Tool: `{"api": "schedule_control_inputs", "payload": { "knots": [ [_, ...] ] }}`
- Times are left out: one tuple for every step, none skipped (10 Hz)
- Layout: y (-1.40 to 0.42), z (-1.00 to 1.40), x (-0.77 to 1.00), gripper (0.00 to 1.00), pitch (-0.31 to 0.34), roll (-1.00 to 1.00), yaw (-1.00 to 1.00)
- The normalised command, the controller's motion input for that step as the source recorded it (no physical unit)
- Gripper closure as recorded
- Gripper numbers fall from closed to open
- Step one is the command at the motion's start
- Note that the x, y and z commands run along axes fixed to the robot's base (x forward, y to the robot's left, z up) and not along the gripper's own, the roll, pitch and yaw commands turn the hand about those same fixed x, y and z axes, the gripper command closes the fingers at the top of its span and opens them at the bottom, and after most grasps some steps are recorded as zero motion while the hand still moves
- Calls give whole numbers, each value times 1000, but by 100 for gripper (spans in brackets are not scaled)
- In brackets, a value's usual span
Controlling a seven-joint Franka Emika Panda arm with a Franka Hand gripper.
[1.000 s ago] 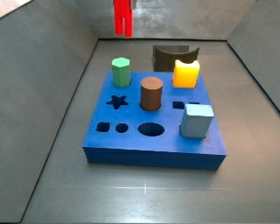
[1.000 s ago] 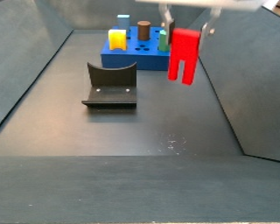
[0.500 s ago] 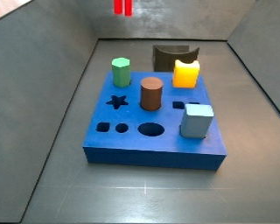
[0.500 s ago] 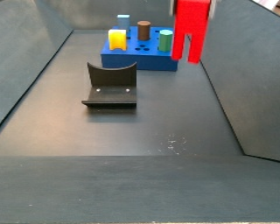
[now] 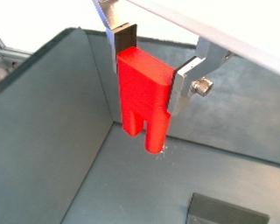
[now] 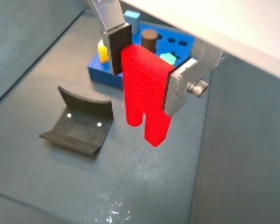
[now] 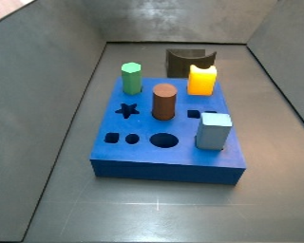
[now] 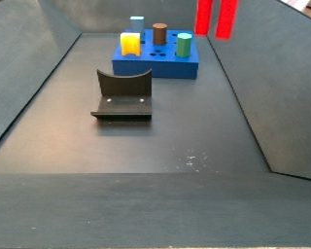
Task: Pick up the square-circle object. Move up. Move to above the board. Insert the square-circle object.
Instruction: Move to above the board.
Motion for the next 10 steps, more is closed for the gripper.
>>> {"api": "schedule_control_inputs", "payload": {
  "knots": [
    [44, 584, 16, 100, 74, -101, -26],
    [32, 361, 14, 100, 72, -103, -27],
    [24, 199, 10, 100, 73, -104, -28],
    [-1000, 45, 141, 100, 62, -74, 1000],
    [-1000, 46, 141, 100, 69, -37, 1000],
    [-1000, 50, 140, 100, 76, -8, 1000],
    [-1000, 53, 141, 100, 76, -28, 1000],
    [-1000, 57, 146, 100, 74, 2, 726],
    [-1000, 59, 149, 100, 76, 20, 552],
    [-1000, 62, 157, 100, 83, 8, 286]
  ]
}}
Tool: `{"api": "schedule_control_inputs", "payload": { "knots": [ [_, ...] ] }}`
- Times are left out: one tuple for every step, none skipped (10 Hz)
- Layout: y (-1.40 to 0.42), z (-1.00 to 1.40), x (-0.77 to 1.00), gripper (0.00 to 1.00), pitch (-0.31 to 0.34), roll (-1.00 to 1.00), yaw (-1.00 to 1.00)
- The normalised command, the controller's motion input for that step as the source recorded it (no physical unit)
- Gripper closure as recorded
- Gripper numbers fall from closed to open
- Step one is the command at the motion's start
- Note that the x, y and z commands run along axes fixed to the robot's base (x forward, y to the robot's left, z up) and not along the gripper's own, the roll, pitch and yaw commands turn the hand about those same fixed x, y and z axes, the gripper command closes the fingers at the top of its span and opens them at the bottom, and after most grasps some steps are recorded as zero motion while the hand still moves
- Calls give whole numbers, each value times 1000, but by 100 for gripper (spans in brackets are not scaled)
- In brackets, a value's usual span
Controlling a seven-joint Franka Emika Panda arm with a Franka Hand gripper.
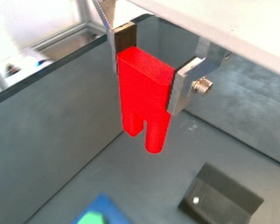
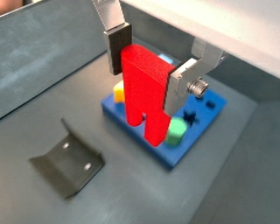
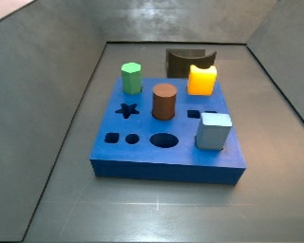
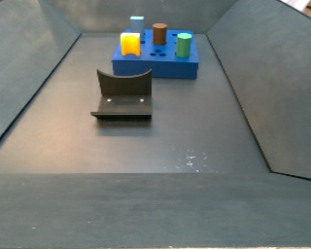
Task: Pick up the square-circle object. Move up. Move to above the board. Insert the square-circle object.
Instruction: Move to above the board.
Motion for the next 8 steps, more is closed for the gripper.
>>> {"api": "schedule_control_inputs", "payload": {
  "knots": [
    [-1000, 64, 163, 100, 91, 13, 162],
    [-1000, 67, 176, 100, 105, 24, 62],
    [-1000, 70, 189, 100, 116, 9, 32],
    [-1000, 76, 204, 100, 130, 10, 21],
    [-1000, 82, 213, 100, 134, 6, 18],
    [-1000, 90, 243, 100, 138, 9, 12],
    [-793, 74, 220, 100, 135, 18, 10],
    [-512, 61, 170, 100, 136, 32, 8]
  ]
}}
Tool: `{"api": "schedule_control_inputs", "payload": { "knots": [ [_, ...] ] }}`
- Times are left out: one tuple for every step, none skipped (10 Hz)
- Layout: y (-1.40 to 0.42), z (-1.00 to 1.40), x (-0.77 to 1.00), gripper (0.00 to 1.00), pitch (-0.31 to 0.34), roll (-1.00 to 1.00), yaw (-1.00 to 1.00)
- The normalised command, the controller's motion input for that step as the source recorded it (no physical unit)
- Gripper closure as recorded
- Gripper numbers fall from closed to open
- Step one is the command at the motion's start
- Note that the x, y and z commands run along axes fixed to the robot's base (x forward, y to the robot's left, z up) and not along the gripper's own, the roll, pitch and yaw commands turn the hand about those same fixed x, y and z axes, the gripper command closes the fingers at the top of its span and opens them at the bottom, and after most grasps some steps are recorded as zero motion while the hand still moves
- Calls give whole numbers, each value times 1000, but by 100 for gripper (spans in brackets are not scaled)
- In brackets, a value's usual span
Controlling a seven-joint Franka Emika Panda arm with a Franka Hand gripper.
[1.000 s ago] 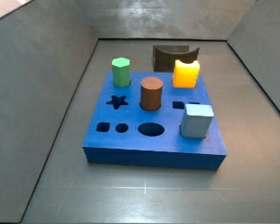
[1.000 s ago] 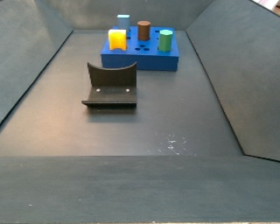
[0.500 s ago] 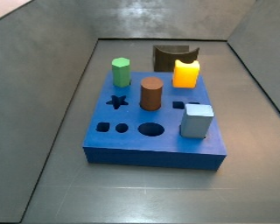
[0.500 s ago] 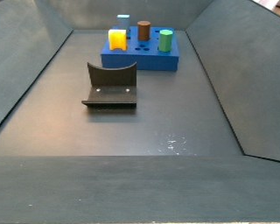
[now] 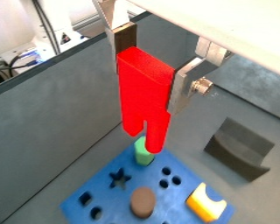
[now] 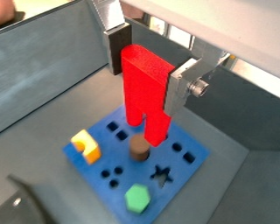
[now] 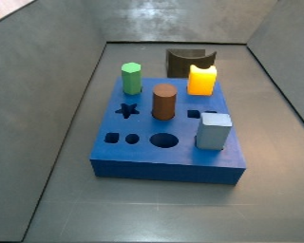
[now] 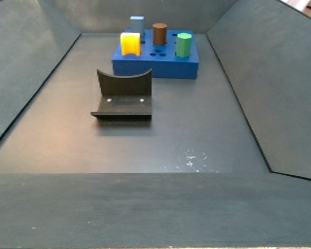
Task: Pick up the square-circle object. Move up. Move to above the board. Insert the square-circle object.
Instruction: Move to above the board, then insert the square-circle object.
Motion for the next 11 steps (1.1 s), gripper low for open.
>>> {"api": "schedule_control_inputs", "payload": {
  "knots": [
    [-360, 52, 141, 100, 132, 35, 10],
    [-189, 32, 98, 100, 105, 46, 9],
    [0, -86, -100, 100, 0, -23, 0],
    [80, -111, -17, 100, -161, -96, 0],
    [134, -369, -271, 100, -224, 0, -14],
    [0, -1000, 543, 100, 0, 96, 149],
    [-26, -1000, 369, 100, -24, 50, 186],
    [-260, -1000, 374, 100, -11, 29, 109],
    [-349, -1000, 194, 100, -43, 60, 0],
    [-383, -1000, 191, 100, -44, 60, 0],
    [-409, -917, 74, 100, -91, 71, 0]
  ]
}}
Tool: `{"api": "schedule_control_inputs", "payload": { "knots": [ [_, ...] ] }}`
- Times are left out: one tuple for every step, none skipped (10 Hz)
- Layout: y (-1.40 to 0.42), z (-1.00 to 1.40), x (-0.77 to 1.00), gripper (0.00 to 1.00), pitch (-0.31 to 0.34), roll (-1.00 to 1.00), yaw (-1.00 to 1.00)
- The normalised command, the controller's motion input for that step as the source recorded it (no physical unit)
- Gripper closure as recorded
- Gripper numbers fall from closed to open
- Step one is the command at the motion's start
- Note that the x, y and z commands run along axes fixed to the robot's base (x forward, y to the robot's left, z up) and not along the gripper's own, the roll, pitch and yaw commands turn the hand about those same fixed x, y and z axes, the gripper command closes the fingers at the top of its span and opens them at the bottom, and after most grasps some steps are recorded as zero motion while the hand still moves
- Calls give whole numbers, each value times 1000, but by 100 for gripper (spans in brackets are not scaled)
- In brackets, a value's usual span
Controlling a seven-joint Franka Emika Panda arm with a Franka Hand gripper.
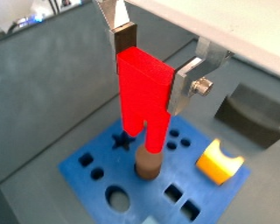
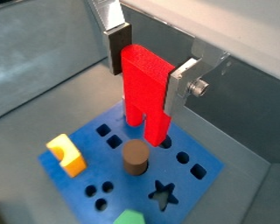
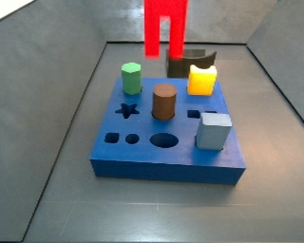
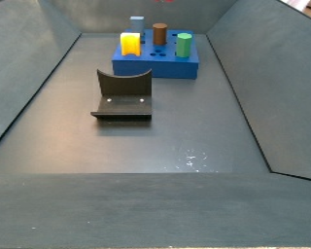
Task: Pick up the square-circle object. Move up. Move to above the board. Insert the square-circle object.
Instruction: Insert the square-circle object.
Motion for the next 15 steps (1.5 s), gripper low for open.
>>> {"api": "schedule_control_inputs", "payload": {
  "knots": [
    [-69, -63, -51, 100, -147, 0, 14],
    [0, 0, 46, 100, 0, 0, 0],
    [-380, -291, 0, 100, -23, 163, 0],
    [-840, -617, -280, 100, -123, 266, 89],
    [-923, -671, -317, 100, -150, 259, 174],
    [-854, -526, -280, 100, -153, 230, 223],
    [-409, -111, -234, 100, -157, 77, 231],
    [-289, -60, -166, 100, -93, 70, 223],
    [-134, -180, -249, 100, -96, 90, 171],
    [-9, -111, -151, 100, -67, 31, 77],
    [0, -46, -20, 100, -9, 0, 0],
    [103, -254, -154, 100, -24, 39, -97],
    [66, -31, 0, 100, 0, 0, 0],
    [183, -269, -114, 100, 0, 91, 0],
    [0, 0, 0, 100, 0, 4, 0]
  ]
}}
